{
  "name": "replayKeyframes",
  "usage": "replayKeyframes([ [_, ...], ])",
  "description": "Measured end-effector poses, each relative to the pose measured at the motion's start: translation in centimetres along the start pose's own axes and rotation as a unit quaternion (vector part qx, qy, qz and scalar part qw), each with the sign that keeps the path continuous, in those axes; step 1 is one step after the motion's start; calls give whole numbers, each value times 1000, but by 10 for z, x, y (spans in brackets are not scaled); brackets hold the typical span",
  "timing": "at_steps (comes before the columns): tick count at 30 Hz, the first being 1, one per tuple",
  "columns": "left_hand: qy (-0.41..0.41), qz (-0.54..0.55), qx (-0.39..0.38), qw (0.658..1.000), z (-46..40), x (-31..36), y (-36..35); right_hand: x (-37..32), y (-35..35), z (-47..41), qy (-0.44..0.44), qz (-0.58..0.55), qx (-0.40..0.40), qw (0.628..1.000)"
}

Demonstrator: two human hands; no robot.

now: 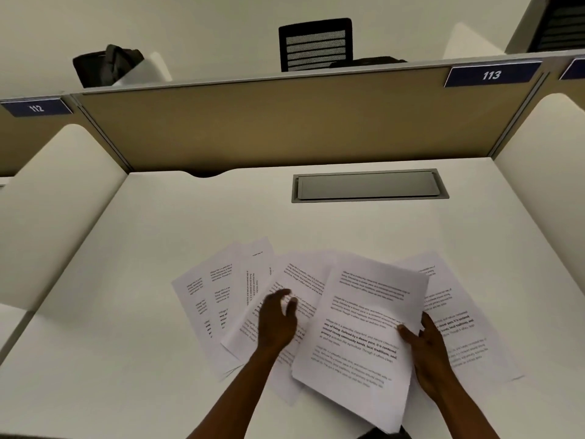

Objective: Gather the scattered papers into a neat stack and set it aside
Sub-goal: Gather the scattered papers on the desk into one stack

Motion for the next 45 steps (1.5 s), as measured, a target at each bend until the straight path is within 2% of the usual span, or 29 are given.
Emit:
replayKeyframes([
  [1,0,-31,49,998,-8,-7,8,4,2,1,-15,-9,7,1000],
  [3,38,-93,86,991,-22,-22,19,10,4,2,-38,-18,20,999],
  [5,67,-160,72,982,-32,-35,22,12,-1,4,-51,-23,22,998],
  [8,54,-222,55,972,-40,-44,20,17,-15,7,-57,-15,17,998],
  [14,69,-260,43,962,-51,-43,22,32,-55,9,-44,45,-37,997],
  [18,78,-293,29,952,-57,-41,26,34,-77,2,-22,83,-35,996],
  [21,78,-257,1,963,-60,-38,25,33,-90,-2,-20,105,-44,993],
  [24,69,-169,-35,983,-60,-27,29,35,-97,-4,-36,95,-54,993],
  [27,113,-91,-89,985,-60,-22,40,35,-102,-5,-55,70,-56,994],
  [30,171,-47,-161,971,-63,-26,48,36,-105,-6,-82,37,-59,994],
  [34,186,4,-224,957,-69,-25,53,35,-106,-8,-98,12,-67,993],
  [38,175,117,-347,914,-48,-4,33,32,-91,-11,-92,11,-56,994],
  [41,144,131,-355,914,-41,-3,27,28,-96,-8,-72,63,-64,993],
  [43,141,149,-312,928,-44,-11,30,16,-102,-6,-18,162,-71,984],
  [45,140,155,-275,938,-43,-18,26,-5,-90,-9,61,293,-29,954],
])
Point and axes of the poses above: each hand's wrist, its own z-axis away from the middle knuckle, its own y-axis out of the back of the hand, x = y × z, the point moved 5 cm from there along -z, towards the middle knuckle, and after that the axes turned 10 degrees about y, right-handed, at the moved point
